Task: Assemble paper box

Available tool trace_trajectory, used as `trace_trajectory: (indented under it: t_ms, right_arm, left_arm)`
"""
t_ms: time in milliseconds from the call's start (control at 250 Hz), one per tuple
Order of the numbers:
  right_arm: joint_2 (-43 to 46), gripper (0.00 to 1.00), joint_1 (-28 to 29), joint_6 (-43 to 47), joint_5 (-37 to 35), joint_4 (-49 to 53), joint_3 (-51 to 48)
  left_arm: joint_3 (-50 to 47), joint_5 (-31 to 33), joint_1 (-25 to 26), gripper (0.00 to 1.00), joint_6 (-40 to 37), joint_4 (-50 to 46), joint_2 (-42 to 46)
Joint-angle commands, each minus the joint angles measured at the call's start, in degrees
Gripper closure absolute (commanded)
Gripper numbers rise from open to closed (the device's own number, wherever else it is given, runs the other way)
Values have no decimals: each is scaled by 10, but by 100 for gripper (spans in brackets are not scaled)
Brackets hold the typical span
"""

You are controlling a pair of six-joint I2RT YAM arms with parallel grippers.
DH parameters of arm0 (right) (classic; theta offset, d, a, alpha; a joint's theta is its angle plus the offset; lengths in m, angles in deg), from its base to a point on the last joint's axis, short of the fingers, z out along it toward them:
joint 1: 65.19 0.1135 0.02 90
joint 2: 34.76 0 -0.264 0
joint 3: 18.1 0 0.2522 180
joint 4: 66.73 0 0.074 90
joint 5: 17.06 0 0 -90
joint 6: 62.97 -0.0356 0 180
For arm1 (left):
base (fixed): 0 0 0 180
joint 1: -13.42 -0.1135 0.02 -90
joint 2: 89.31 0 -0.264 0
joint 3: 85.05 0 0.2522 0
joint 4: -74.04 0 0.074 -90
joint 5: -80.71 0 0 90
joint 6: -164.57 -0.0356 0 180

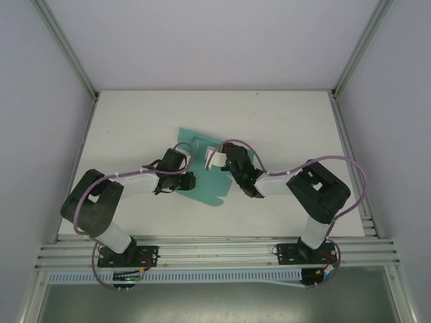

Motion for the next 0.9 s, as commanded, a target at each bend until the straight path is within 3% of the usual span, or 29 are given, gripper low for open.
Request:
trace_trajectory:
  t_ms: [0,84,352,600,715,863,895]
  right_arm:
    - [-19,100,4,47,57,-35,-4]
    - [-21,100,6,85,94,-56,-44]
    - [-38,100,50,41,27,-58,-110]
    - [-58,100,45,20,12,-62,-112]
    - [-59,100,33,40,6,-67,-98]
    - [-39,100,19,45,20,-46,-82]
    - [-36,100,18,47,22,-44,-79]
  left_arm:
    - [4,-9,0,92,10,-7,-44]
    - [12,-12,1,94,13,-5,-58]
    - [17,-36,1,95,16,6,-76]
    - [25,-47,1,91,6,-10,-57]
    - [37,-25,1,74,-8,-52,8]
    - [94,59,-6,48,-23,-146,71]
    - [108,74,-10,46,-28,-167,80]
